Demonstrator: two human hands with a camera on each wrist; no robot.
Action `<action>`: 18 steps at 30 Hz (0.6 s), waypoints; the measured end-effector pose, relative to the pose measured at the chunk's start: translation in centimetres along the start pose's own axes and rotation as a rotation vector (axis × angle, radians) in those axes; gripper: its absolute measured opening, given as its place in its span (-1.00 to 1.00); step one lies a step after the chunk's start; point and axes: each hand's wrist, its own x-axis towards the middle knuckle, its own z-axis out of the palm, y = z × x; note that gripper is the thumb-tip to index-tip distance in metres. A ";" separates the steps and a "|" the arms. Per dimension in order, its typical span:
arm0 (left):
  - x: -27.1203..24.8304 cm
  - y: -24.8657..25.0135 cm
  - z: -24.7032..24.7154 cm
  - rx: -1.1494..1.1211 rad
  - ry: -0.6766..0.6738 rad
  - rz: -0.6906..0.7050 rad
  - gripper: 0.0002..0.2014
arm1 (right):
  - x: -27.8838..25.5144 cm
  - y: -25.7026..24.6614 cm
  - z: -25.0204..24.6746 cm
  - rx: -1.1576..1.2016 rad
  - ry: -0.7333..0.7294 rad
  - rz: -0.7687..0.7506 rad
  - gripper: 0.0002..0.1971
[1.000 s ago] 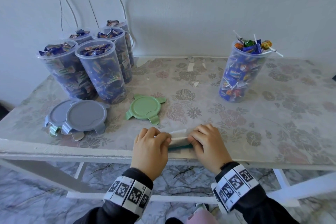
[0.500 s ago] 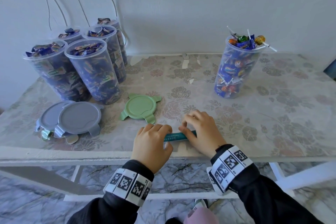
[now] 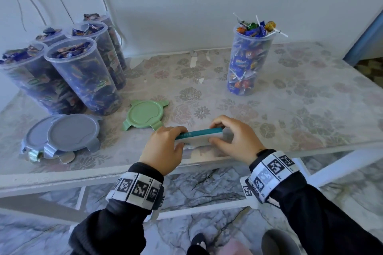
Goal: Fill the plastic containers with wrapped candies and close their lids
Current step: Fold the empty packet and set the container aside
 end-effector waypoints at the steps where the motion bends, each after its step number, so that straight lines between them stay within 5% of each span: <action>1: 0.2 0.2 0.1 -0.040 -0.019 -0.010 -0.71 | -0.5 0.1 -0.3 0.019 0.020 0.006 -0.76; 9: 1.2 7.4 3.8 -0.228 -0.137 0.037 -0.71 | -6.9 0.7 -5.9 0.213 0.367 0.141 -0.76; 18: -0.4 18.8 13.9 -0.473 -0.422 0.149 -0.70 | -20.1 2.3 -13.5 0.109 0.581 0.442 -0.74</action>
